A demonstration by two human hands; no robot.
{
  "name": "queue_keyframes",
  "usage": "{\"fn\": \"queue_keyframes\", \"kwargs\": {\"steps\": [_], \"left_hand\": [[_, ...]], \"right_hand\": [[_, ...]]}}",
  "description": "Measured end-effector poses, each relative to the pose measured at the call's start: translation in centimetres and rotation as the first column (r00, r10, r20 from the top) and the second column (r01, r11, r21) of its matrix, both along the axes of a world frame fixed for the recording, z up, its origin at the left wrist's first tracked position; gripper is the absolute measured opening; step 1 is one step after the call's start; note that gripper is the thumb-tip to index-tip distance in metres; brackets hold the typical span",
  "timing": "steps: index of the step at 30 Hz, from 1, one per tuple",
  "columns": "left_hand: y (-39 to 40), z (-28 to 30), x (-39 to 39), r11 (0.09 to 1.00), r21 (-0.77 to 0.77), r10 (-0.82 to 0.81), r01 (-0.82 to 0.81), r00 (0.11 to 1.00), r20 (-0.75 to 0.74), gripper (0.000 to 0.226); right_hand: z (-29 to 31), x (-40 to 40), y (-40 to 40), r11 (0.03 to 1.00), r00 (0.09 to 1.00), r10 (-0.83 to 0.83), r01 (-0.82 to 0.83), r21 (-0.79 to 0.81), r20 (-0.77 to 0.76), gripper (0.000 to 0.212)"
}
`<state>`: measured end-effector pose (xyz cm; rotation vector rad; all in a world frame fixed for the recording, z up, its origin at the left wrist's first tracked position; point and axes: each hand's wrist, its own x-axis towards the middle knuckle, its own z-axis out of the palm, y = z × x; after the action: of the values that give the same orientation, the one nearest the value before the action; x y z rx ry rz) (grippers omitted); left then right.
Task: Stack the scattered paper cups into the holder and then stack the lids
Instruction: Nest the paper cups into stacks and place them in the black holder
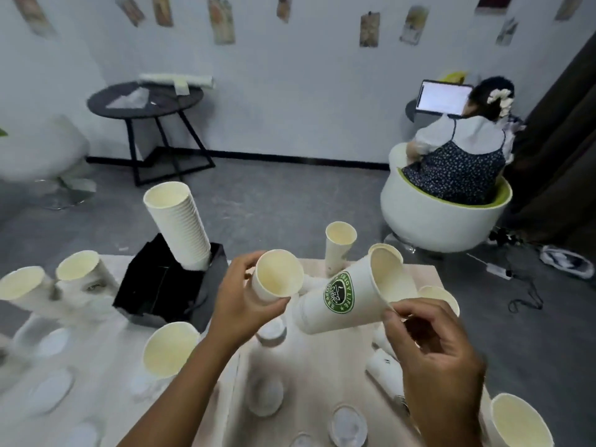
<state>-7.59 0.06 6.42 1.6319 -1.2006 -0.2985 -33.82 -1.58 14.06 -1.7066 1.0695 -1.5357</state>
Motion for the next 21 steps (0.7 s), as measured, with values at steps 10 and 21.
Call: {"fn": "queue_keyframes", "kwargs": {"steps": [10,21], "left_hand": [[12.7,6.9,7.6,0.981,-0.117,0.142,-0.157,0.982,-0.127,0.085],[18.2,2.6,10.7,0.996,-0.068,0.040,-0.057,0.973,-0.226,0.082]], "right_hand": [[7.2,9.1,4.5,0.966,0.980,0.191,-0.198,-0.164,-0.059,0.015],[6.2,13.7,10.1,0.978,0.981,0.156,-0.170,-0.120,-0.117,0.015]]}}
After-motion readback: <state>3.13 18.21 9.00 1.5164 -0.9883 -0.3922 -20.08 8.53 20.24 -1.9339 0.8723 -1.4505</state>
